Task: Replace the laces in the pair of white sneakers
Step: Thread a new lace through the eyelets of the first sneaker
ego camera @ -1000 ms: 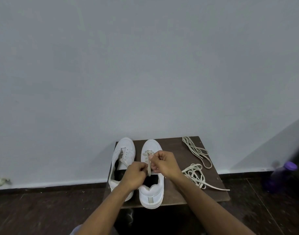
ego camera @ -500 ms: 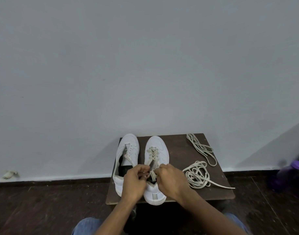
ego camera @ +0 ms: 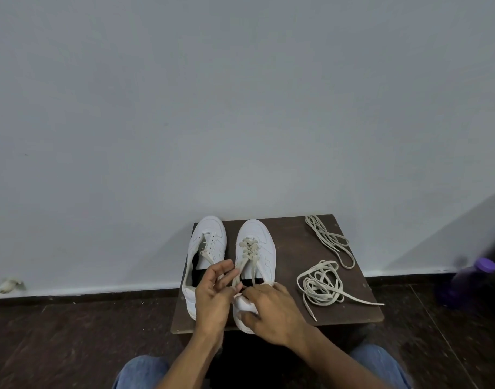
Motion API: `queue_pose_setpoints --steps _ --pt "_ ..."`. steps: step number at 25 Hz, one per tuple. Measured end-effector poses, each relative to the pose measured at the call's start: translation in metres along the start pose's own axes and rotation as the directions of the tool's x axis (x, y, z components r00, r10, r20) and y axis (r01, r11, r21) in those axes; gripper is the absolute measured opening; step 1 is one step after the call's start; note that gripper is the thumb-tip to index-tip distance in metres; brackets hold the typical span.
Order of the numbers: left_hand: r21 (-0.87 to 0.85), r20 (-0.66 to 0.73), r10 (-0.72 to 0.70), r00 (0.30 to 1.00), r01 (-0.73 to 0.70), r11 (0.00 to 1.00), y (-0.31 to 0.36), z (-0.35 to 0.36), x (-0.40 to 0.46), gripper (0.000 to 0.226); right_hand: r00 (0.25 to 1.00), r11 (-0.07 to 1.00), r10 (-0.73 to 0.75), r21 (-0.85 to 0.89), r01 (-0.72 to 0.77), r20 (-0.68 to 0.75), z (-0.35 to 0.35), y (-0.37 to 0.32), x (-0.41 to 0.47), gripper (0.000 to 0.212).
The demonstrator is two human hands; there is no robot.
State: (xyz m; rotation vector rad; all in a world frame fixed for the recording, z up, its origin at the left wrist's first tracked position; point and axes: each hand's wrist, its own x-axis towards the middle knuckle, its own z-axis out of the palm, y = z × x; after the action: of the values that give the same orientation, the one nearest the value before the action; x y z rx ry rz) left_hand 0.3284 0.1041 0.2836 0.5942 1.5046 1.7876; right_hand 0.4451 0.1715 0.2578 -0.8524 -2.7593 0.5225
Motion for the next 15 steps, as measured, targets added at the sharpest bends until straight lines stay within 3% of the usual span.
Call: queue_pose_setpoints --steps 3,6,11,15 --pt "0.212 -0.011 0.092 0.996 -0.087 0.973 0.0 -0.005 -0.008 0.038 0.98 0.97 0.05 0.242 -0.002 -0.195 -0.001 0.001 -0.003 0.03" --pt "0.488 0.018 0.173 0.985 -0.16 0.858 -0.012 -0.012 -0.016 0.022 0.921 0.976 0.119 0.214 -0.04 -0.371 0.004 0.006 -0.014 0.034" --pt "0.55 0.007 0.128 0.992 -0.11 0.828 -0.017 -0.018 -0.012 0.02 0.924 0.93 0.296 0.294 -0.221 -0.241 0.001 0.008 -0.011 0.054" --pt "0.546 0.061 0.166 0.984 -0.172 0.82 -0.007 -0.011 0.001 0.021 0.963 0.974 0.138 0.209 -0.089 -0.23 -0.009 -0.001 -0.008 0.025"
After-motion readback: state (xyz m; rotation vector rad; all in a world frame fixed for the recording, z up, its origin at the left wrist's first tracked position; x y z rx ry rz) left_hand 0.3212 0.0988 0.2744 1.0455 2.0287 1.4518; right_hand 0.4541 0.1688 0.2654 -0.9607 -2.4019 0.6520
